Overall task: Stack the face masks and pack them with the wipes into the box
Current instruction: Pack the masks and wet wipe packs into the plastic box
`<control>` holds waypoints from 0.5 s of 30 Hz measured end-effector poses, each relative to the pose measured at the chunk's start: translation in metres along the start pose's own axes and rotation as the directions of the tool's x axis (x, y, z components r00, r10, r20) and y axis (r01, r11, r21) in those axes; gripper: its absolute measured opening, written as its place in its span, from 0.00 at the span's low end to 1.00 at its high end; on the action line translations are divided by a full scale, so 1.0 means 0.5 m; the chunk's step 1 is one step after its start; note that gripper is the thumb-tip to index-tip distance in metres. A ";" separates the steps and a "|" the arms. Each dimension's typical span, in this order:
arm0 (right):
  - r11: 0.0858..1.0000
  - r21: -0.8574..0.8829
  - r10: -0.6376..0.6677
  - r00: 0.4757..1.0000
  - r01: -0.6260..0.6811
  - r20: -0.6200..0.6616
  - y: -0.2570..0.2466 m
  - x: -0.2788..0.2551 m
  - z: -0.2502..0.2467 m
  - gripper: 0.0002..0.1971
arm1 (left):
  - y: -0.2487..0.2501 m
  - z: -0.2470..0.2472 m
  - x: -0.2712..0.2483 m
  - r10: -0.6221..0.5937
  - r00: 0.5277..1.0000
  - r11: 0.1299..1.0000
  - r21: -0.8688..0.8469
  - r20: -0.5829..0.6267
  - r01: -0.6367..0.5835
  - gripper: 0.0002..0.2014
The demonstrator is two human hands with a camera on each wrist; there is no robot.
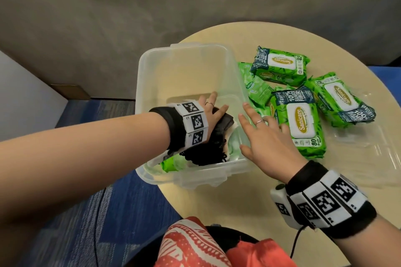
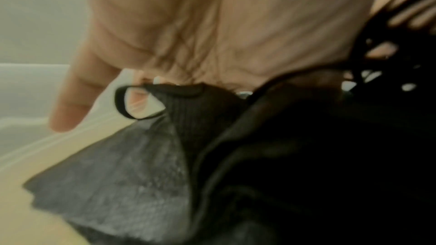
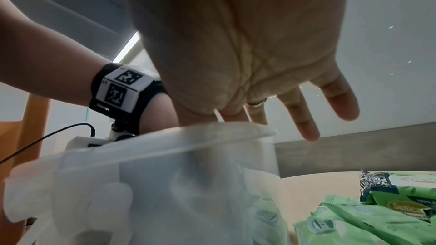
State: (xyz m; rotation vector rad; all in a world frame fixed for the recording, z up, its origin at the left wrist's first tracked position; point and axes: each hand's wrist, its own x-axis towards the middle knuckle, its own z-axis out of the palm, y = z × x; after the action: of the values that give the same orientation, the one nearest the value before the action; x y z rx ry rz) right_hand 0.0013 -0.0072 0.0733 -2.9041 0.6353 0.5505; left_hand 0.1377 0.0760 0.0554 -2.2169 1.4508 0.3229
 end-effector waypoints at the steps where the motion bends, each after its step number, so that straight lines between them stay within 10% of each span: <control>1: 1.000 -0.003 -0.002 1.000 0.002 0.009 0.000 0.000 0.000 0.34 | 0.004 0.002 0.001 -0.002 1.000 1.000 0.008 -0.003 0.002 0.45; 15: 0.990 0.110 -0.095 0.994 0.089 0.050 0.017 -0.008 0.021 0.31 | -0.041 -0.090 -0.058 0.197 0.972 0.878 -0.464 0.126 -0.118 0.33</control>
State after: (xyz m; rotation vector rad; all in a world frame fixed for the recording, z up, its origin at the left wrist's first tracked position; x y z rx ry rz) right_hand -0.0089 -0.0112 0.0648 -2.7909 0.5044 0.5645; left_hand 0.1416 0.0833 0.1123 -2.3452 1.5879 0.9744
